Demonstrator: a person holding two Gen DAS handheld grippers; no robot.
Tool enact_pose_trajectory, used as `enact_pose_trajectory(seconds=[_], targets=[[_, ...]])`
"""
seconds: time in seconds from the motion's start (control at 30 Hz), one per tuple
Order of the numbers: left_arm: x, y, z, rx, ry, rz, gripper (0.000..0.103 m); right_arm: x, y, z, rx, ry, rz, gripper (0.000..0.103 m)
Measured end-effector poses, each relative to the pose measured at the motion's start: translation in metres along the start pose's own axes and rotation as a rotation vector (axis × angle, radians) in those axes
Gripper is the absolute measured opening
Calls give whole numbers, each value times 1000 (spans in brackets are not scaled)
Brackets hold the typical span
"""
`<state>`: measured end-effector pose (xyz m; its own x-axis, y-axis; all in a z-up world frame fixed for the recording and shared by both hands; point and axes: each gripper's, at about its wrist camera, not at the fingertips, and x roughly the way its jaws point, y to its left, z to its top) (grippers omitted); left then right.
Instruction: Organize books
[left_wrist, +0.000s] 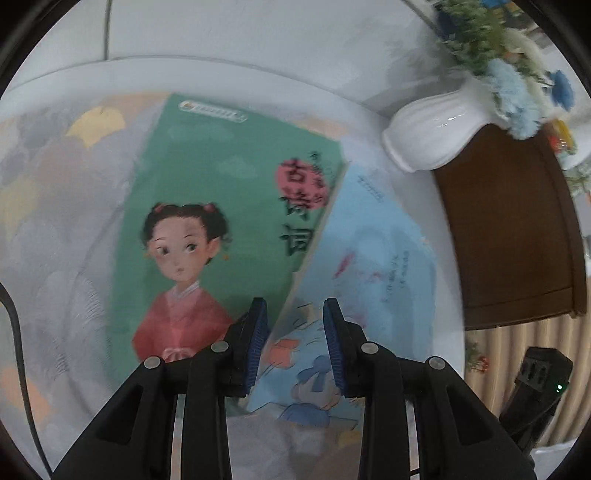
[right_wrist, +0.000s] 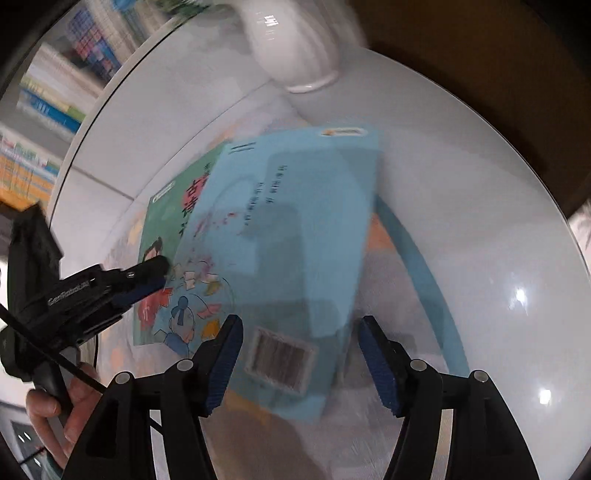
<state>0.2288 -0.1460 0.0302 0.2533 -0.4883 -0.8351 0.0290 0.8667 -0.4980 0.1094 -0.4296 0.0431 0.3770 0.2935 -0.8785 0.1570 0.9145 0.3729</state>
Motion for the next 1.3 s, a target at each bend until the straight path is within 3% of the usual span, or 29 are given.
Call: enact_pose_trajectory(seconds=[0.07,0.2,0.37,0.47,0.6,0.73,0.87,0.97,1.07,1.13,1.23,1.3], targets=[[-2,-2,-6,31,3,1,30,5,8,1,-43,-6,-32,70],[-14,-2,-26,60,29,4,30,6,14,-8,-113,2,-72,70],[-41,1,-98,143,66,90,30,-4,16,-42,-133,73,-14,70],[-61,13,-151,135,101,109,30,-13,19,-82,-169,123,16,70],[-85,23,-219,139,132,188,30,-27,22,-139,-189,205,102,71],[-103,25,-268,169,151,221,30,-40,39,-195,-339,269,91,70],[-110,37,-271,88,133,184,30,-41,35,-190,-368,265,77,56],[-111,40,-272,78,128,148,30,-33,22,-169,-264,188,80,57],[-114,47,-271,55,124,107,30,-27,37,-169,-307,143,51,62],[-120,56,-272,29,113,71,30,-26,39,-168,-271,135,51,62],[-124,62,-274,49,109,77,30,-39,26,-161,-146,148,166,62],[-122,60,-279,86,109,104,30,-59,23,-153,-89,130,306,60]])
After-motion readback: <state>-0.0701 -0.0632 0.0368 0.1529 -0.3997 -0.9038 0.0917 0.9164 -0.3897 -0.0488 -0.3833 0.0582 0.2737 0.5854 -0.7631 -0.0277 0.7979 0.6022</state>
